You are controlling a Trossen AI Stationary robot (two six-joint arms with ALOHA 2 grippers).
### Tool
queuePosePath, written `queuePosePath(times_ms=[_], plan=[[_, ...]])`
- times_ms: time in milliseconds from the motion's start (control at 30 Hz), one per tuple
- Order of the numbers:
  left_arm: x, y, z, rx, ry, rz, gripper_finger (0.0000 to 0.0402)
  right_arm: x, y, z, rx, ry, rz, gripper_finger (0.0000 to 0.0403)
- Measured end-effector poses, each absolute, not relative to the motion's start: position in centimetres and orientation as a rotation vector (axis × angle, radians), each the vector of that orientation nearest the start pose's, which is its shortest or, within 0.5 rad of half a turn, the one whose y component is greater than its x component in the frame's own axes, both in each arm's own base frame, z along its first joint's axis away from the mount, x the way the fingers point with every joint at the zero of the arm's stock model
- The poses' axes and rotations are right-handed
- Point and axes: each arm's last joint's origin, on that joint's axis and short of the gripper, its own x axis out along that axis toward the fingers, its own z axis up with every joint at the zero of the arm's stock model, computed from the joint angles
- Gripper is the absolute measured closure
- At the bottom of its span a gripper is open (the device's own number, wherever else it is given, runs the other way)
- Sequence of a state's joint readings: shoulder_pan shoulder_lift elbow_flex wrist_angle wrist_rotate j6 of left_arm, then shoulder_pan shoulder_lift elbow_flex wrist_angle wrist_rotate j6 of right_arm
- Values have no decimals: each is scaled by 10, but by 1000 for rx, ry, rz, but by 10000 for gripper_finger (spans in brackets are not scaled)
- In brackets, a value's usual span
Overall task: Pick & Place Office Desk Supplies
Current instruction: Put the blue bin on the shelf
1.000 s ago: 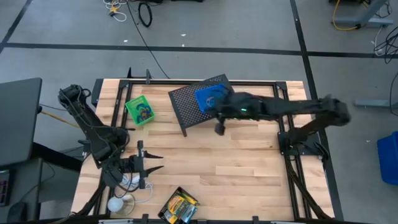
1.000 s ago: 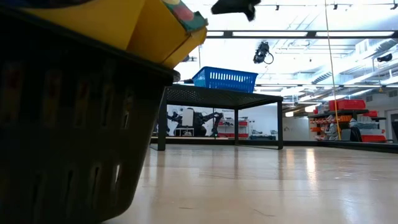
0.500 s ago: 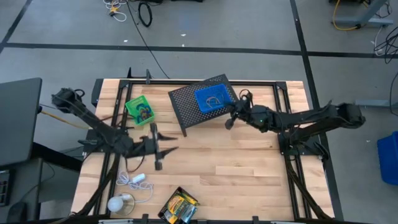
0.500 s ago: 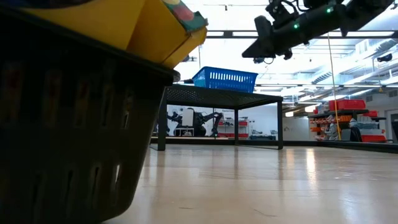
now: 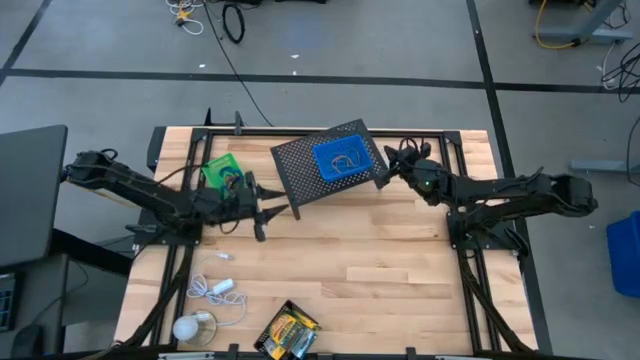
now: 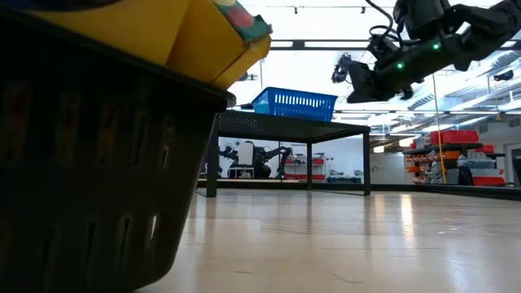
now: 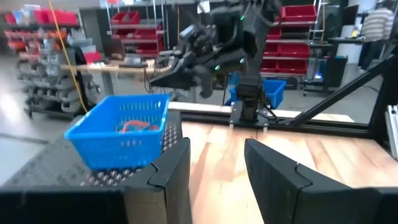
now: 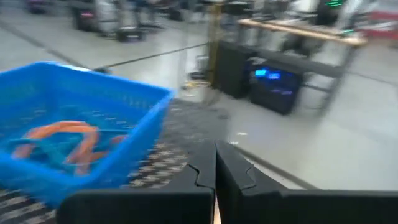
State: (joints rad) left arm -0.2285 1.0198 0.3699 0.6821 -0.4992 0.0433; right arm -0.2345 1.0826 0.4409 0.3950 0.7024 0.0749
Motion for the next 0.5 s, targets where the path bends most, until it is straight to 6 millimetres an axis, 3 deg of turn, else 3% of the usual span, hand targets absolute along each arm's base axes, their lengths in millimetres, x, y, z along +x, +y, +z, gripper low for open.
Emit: queuePosePath(times_ms=[500], plan=[[209,5,226,-23,-18,309,240,212,-86,197,85,284,-733,403]])
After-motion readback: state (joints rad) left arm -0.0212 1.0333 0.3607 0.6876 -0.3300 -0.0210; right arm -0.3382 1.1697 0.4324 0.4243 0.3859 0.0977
